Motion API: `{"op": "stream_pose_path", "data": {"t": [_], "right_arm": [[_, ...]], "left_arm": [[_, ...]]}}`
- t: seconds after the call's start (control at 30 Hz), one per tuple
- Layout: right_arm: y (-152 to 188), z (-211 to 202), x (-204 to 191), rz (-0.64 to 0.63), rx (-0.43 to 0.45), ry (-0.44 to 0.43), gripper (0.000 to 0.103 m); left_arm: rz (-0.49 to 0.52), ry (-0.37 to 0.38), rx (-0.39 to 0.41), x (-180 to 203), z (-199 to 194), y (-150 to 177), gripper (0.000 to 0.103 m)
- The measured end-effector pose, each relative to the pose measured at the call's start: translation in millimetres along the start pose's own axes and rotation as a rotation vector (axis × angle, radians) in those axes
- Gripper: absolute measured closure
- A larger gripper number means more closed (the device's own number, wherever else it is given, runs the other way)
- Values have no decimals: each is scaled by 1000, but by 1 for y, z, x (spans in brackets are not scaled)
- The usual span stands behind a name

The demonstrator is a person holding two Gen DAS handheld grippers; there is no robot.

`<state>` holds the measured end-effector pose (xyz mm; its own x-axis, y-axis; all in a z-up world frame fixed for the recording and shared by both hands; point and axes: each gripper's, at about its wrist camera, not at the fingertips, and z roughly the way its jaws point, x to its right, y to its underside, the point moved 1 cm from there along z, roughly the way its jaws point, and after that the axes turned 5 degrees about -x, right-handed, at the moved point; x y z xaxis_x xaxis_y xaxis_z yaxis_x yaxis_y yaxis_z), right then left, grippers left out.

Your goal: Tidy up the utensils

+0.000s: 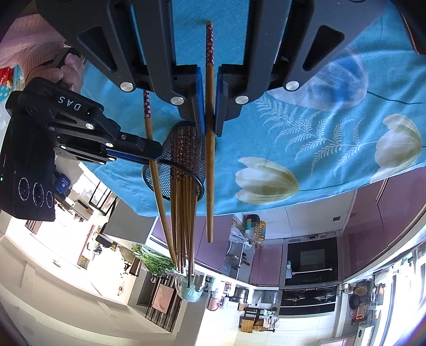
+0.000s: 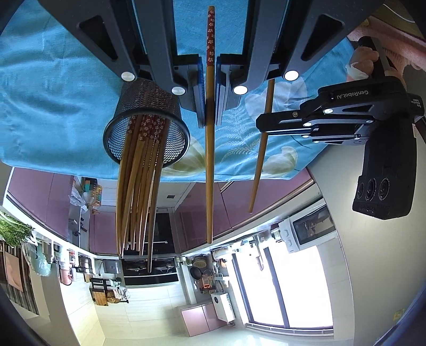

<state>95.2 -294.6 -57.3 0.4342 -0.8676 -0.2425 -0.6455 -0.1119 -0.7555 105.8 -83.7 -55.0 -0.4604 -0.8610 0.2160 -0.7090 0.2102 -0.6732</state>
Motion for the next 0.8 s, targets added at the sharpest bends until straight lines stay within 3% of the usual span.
{"op": "stream_pose_path", "data": {"t": [0.8], "right_arm": [[-5, -11, 7, 4, 41, 9, 97]], "left_arm": [[31, 4, 30, 10, -10, -8, 95]]}}
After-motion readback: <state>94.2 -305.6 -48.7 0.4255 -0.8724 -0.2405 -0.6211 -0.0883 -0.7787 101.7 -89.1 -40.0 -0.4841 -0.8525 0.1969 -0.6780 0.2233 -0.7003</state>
